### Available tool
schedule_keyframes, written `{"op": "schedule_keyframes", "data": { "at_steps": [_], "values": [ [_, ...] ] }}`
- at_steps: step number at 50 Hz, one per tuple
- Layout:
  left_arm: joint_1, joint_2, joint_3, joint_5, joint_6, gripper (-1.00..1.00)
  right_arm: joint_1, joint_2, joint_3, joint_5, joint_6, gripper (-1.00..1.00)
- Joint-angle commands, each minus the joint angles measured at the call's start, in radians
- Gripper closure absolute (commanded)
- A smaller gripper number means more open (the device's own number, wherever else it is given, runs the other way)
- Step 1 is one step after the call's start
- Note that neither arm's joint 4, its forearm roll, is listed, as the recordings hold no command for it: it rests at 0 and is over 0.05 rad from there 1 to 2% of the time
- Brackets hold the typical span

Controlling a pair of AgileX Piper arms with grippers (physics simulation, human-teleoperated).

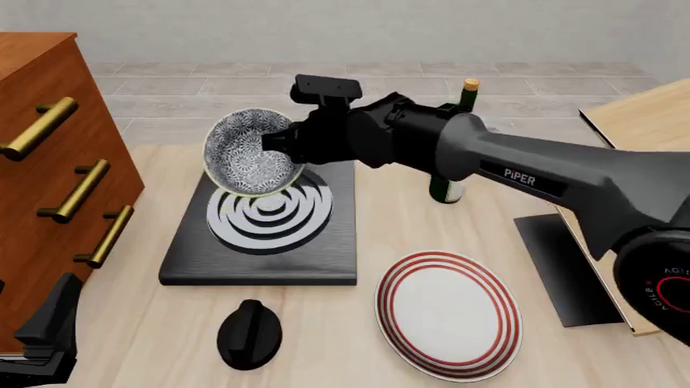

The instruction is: Put the bowl on the stove.

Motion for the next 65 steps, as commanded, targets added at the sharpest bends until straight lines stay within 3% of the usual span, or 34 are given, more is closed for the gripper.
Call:
{"op": "schedule_keyframes", "data": {
  "at_steps": [1, 30, 65],
  "values": [
    [0.0, 0.0, 0.0, 0.0, 0.0, -1.0, -0.027, 0.036, -0.014, -0.022, 0.02, 1.0],
    [0.0, 0.0, 0.0, 0.0, 0.0, -1.0, -0.031, 0.069, 0.057, -0.1, 0.063, 1.0],
    [0.0, 0.0, 0.0, 0.0, 0.0, -1.0, -0.035, 0.151, 0.037, -0.135, 0.085, 1.0]
  ]
}}
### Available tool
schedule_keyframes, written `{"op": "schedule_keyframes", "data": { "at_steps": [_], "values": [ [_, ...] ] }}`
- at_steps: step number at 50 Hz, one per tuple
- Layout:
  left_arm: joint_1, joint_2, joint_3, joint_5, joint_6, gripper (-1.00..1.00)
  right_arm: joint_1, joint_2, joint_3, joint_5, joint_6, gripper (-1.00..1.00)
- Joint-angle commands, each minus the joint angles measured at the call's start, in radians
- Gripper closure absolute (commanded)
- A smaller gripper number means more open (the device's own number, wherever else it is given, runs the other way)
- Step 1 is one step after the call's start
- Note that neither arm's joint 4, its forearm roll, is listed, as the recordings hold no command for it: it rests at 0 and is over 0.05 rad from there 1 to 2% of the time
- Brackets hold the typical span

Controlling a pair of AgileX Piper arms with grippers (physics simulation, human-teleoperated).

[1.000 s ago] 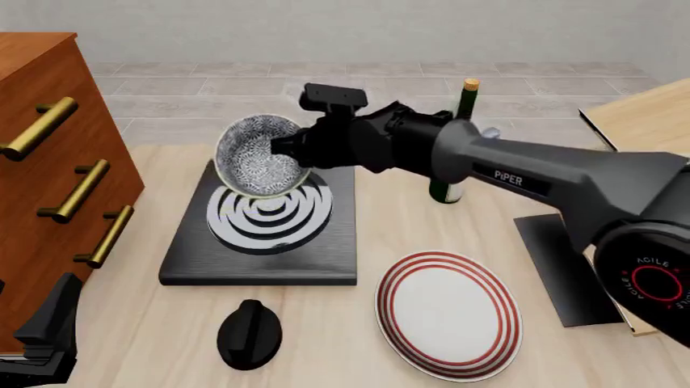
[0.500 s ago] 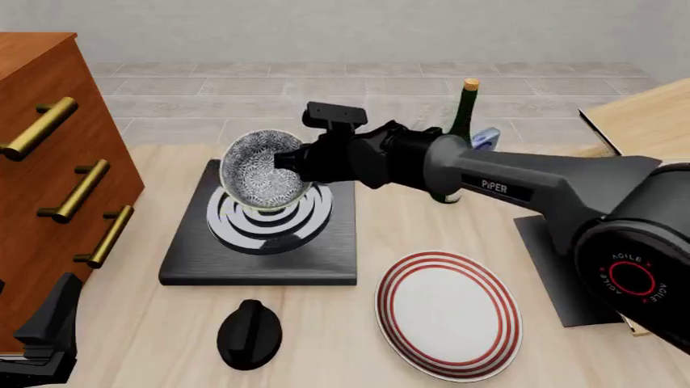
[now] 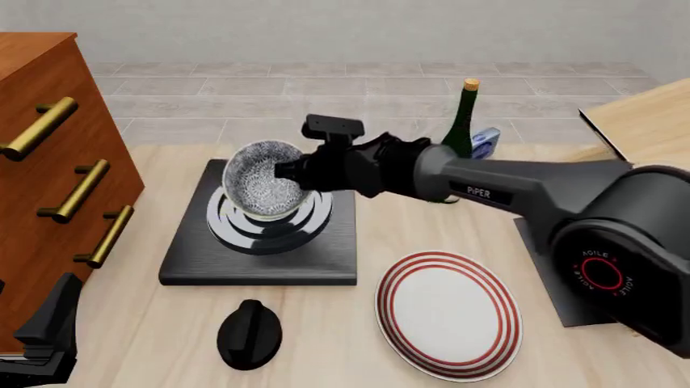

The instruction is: Put the bowl on the stove.

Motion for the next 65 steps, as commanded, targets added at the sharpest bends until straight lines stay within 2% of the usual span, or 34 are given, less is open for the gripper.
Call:
{"op": "schedule_keyframes", "data": {
  "at_steps": [1, 29, 59, 60, 65],
  "values": [
    [0.0, 0.0, 0.0, 0.0, 0.0, -1.0, 0.001, 0.022, -0.002, -0.025, 0.018, 1.0],
    [0.0, 0.0, 0.0, 0.0, 0.0, -1.0, 0.005, 0.137, -0.062, -0.082, 0.069, 1.0],
    [0.0, 0.0, 0.0, 0.0, 0.0, -1.0, 0.007, 0.167, -0.068, -0.091, 0.056, 1.0],
    [0.0, 0.0, 0.0, 0.0, 0.0, -1.0, 0.008, 0.165, -0.066, -0.092, 0.057, -1.0],
    [0.0, 0.0, 0.0, 0.0, 0.0, -1.0, 0.007, 0.152, -0.062, -0.088, 0.052, -1.0]
  ]
}}
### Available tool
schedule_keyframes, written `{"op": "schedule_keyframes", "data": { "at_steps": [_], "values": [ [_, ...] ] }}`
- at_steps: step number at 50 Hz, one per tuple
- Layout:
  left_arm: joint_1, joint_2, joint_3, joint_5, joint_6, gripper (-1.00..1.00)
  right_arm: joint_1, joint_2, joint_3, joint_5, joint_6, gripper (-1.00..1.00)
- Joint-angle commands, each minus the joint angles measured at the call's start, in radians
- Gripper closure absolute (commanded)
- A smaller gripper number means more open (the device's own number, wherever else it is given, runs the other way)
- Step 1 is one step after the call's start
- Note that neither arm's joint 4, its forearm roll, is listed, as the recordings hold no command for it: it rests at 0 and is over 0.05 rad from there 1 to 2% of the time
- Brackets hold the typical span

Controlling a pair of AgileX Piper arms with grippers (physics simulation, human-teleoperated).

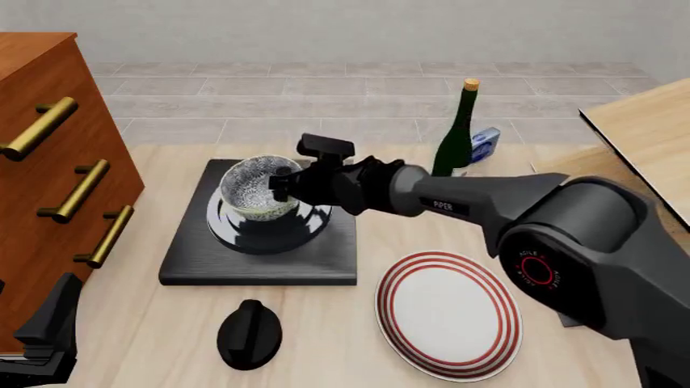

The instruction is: Put the bowl on the stove.

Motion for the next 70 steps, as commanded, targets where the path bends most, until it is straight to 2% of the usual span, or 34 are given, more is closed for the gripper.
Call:
{"op": "schedule_keyframes", "data": {
  "at_steps": [1, 29, 70],
  "values": [
    [0.0, 0.0, 0.0, 0.0, 0.0, -1.0, 0.004, 0.002, 0.01, 0.003, -0.009, -1.0],
    [0.0, 0.0, 0.0, 0.0, 0.0, -1.0, -0.004, -0.067, 0.0, 0.048, -0.032, -1.0],
    [0.0, 0.0, 0.0, 0.0, 0.0, -1.0, -0.025, -0.232, 0.006, 0.15, -0.13, -1.0]
  ]
}}
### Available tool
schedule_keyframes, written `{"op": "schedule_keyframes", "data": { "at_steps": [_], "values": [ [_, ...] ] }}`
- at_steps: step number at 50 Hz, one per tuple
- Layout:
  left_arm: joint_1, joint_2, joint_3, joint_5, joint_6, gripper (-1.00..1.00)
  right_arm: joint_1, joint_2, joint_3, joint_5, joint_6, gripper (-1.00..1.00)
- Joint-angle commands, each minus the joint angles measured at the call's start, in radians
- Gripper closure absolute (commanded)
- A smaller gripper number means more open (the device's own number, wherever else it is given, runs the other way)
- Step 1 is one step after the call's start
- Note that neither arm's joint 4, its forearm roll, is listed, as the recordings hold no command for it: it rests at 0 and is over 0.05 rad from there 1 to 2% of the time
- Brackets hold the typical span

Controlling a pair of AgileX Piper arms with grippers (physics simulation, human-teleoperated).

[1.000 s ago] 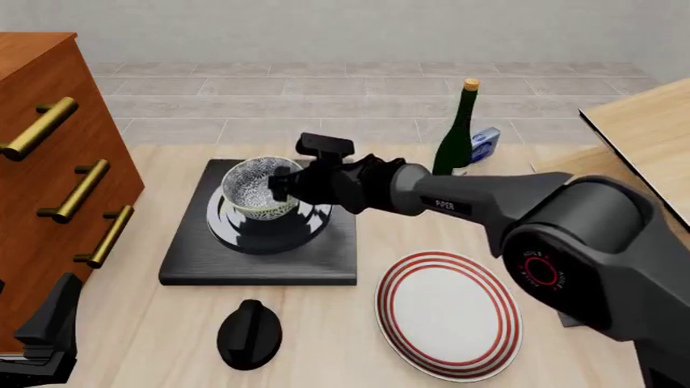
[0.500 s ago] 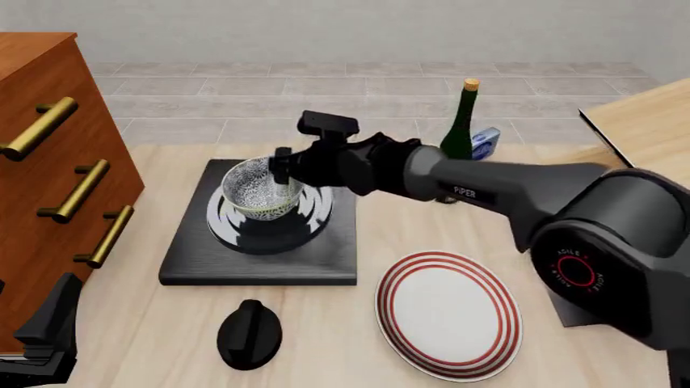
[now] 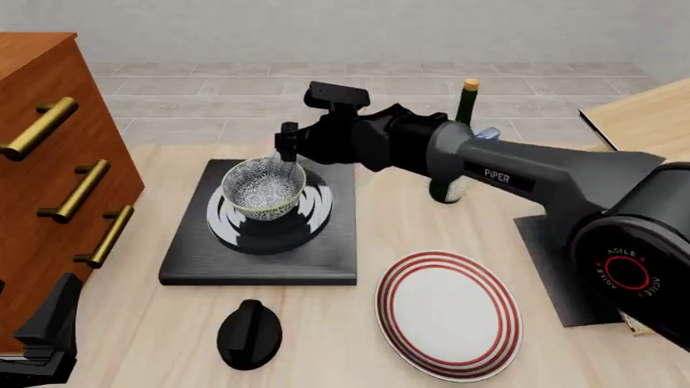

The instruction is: Put the bowl on the stove.

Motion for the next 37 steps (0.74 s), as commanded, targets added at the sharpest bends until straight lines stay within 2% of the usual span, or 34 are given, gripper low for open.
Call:
{"op": "schedule_keyframes", "data": {
  "at_steps": [1, 24, 37],
  "values": [
    [0.0, 0.0, 0.0, 0.0, 0.0, -1.0, 0.0, -0.053, 0.017, 0.02, -0.028, -1.0],
    [0.0, 0.0, 0.0, 0.0, 0.0, -1.0, 0.058, -0.279, 0.233, -0.019, -0.072, -1.0],
    [0.0, 0.0, 0.0, 0.0, 0.0, -1.0, 0.107, -0.407, 0.38, -0.077, -0.042, -1.0]
  ]
}}
